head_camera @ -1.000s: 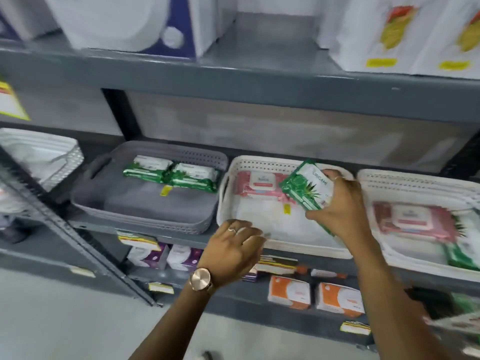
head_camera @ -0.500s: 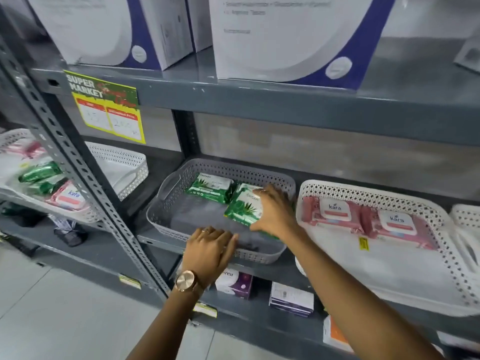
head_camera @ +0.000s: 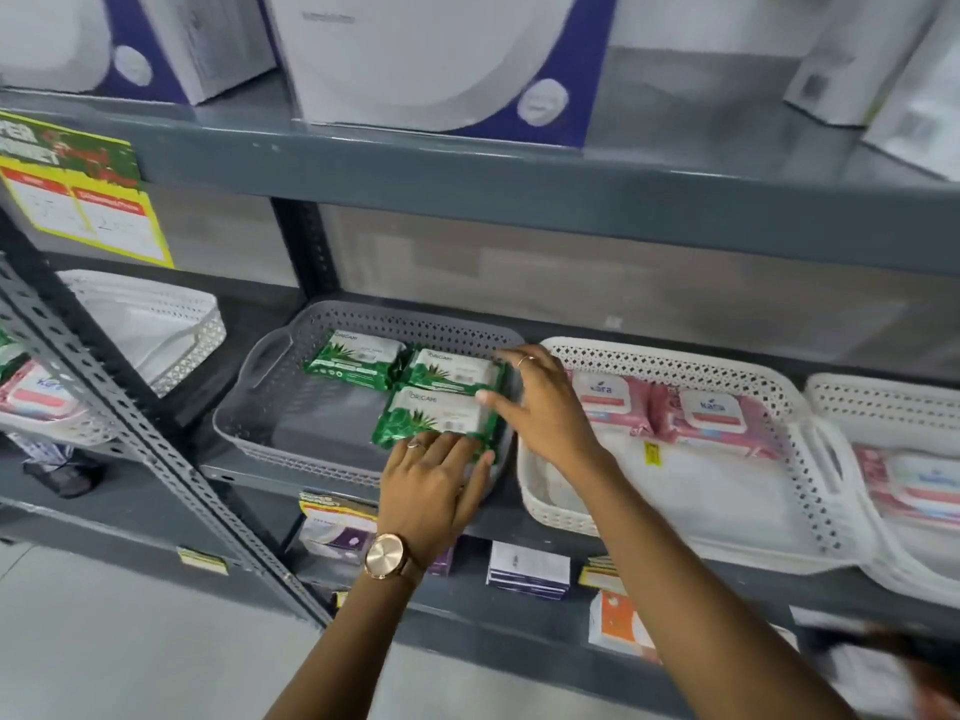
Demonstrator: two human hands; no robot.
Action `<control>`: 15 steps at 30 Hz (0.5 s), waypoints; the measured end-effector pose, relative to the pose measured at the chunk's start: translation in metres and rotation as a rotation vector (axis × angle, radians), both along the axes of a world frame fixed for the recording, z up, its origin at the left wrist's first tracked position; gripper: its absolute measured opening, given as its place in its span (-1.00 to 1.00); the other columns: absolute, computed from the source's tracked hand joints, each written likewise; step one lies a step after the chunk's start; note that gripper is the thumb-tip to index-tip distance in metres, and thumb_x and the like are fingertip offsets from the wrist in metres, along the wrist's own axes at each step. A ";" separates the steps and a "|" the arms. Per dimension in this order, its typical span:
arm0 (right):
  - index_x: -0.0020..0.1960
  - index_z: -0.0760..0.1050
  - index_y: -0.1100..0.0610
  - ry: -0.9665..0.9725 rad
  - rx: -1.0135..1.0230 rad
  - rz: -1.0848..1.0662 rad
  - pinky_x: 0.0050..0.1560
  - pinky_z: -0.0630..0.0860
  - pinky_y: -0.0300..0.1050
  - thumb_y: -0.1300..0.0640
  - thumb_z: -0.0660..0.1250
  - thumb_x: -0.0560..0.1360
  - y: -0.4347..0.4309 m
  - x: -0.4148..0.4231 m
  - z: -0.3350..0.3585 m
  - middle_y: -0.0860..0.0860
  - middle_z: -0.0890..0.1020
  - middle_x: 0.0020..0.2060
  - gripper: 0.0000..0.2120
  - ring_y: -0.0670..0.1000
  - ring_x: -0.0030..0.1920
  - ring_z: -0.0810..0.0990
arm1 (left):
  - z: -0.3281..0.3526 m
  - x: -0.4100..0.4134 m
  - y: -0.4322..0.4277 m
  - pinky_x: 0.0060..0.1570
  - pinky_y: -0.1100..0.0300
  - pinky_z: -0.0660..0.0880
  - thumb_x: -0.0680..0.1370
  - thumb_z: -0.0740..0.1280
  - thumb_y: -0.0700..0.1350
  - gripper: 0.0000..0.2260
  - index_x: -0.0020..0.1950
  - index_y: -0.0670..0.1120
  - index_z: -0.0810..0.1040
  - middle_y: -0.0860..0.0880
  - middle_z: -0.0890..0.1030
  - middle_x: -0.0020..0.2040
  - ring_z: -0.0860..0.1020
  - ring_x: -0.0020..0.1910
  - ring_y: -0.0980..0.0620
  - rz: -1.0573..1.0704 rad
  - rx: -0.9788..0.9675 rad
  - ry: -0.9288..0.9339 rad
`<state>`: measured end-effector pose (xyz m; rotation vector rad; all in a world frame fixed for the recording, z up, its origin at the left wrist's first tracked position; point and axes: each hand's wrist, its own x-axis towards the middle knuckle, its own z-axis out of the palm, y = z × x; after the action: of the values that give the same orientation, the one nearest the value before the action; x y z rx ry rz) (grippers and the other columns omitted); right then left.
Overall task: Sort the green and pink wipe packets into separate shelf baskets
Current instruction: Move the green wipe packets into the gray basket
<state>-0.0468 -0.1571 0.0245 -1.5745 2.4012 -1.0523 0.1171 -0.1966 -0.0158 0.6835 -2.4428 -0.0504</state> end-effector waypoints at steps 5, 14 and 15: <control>0.33 0.44 0.16 -0.044 -0.067 -0.138 0.38 0.32 -0.03 0.11 0.36 0.51 0.073 -0.040 0.007 0.13 0.48 0.30 -0.59 0.11 0.35 0.40 | 0.005 -0.048 0.056 -0.08 0.05 0.46 0.59 0.15 0.08 -0.70 -0.02 -0.03 0.61 0.02 0.66 -0.05 0.58 -0.07 -0.09 -0.124 0.046 0.031; 0.33 0.44 0.20 -0.061 -0.068 -0.473 0.38 0.30 -0.05 0.39 0.27 0.47 0.228 -0.124 0.002 0.18 0.48 0.29 -0.56 0.15 0.35 0.40 | -0.002 -0.116 0.165 -0.27 0.11 0.45 0.59 0.08 0.13 -0.62 -0.16 -0.03 0.59 0.02 0.64 -0.28 0.57 -0.28 -0.07 -0.262 0.063 -0.166; 0.34 0.43 0.20 -0.065 -0.051 -0.525 0.37 0.32 -0.02 0.41 0.26 0.46 0.249 -0.135 0.001 0.18 0.48 0.29 -0.55 0.17 0.35 0.39 | -0.003 -0.123 0.179 -0.29 0.13 0.45 0.59 0.08 0.14 -0.62 -0.17 -0.03 0.59 0.02 0.64 -0.29 0.57 -0.30 -0.06 -0.273 0.058 -0.168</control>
<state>-0.1821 0.0919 0.0252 -0.9098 2.8330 -1.2180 -0.0059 -0.0177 -0.0189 0.3874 -2.6910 -0.1786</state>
